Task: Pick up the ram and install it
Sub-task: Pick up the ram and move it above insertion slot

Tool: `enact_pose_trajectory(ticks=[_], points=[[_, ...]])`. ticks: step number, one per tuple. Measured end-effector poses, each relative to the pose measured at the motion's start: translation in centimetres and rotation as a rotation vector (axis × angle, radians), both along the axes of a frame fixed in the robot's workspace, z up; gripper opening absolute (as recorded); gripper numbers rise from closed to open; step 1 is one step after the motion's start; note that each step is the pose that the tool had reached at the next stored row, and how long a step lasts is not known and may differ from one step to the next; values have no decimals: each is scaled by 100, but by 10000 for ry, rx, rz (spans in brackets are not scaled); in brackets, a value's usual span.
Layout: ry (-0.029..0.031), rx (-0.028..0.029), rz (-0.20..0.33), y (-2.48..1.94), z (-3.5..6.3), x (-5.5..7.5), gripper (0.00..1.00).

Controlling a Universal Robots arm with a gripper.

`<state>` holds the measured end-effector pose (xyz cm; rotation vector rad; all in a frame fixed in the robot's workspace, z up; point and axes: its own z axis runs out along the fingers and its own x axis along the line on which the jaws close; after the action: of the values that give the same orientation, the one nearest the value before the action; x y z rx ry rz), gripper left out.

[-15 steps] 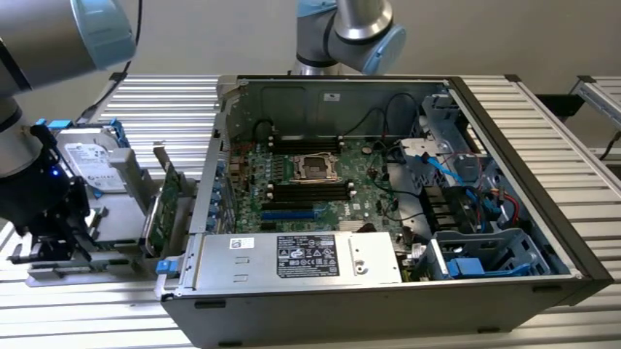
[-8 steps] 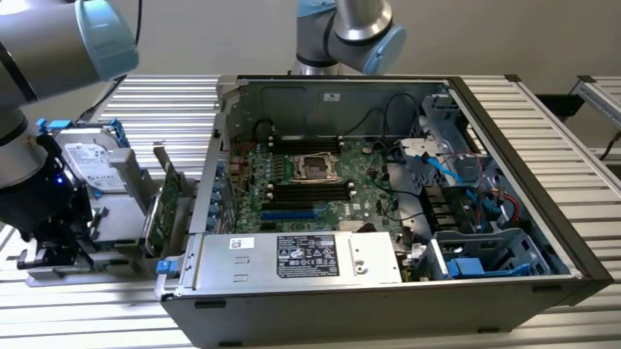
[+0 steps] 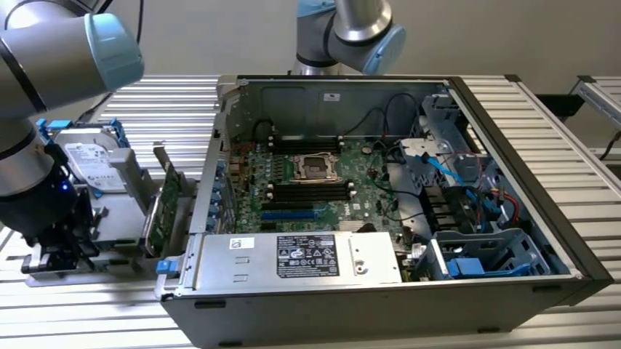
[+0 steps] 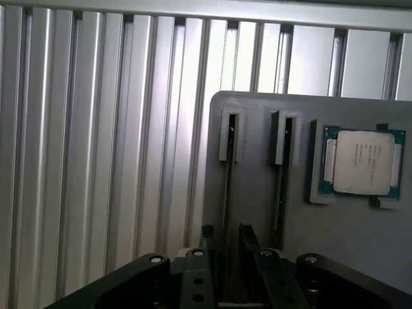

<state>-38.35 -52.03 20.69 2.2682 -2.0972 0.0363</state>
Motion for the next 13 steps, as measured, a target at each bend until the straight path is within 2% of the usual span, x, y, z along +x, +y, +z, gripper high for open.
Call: enact_pose_trajectory(ticks=[2, 7, 9, 13], points=[[59, -2, -7, 0, -21, 0, 30], [279, -2, -55, 0, -55, 0, 30], [283, 0, -57, 1, -66, 0, 30], [335, -1, -60, 1, -113, 20, 30]])
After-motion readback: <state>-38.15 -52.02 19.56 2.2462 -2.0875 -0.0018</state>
